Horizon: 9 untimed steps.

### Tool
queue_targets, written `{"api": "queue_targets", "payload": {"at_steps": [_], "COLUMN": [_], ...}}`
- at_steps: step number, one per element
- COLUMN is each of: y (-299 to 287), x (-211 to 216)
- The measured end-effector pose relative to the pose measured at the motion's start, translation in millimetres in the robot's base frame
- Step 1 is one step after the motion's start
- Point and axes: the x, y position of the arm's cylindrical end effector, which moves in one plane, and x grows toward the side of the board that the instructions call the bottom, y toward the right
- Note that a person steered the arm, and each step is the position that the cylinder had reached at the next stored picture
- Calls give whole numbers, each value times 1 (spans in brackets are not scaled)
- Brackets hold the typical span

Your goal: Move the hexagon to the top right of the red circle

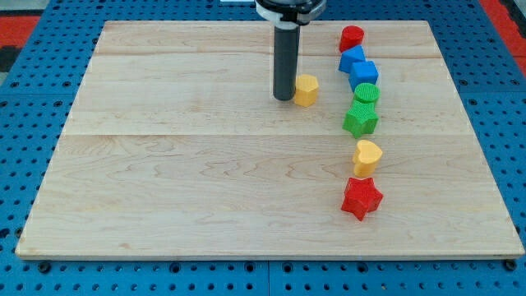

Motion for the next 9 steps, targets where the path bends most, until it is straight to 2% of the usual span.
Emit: {"api": "queue_targets", "payload": {"at_steps": [1, 2, 4, 5, 6, 8, 9], "y": [5, 37, 18, 15, -32, 40, 33], "x": [36, 29, -71, -97, -106, -147, -138]}}
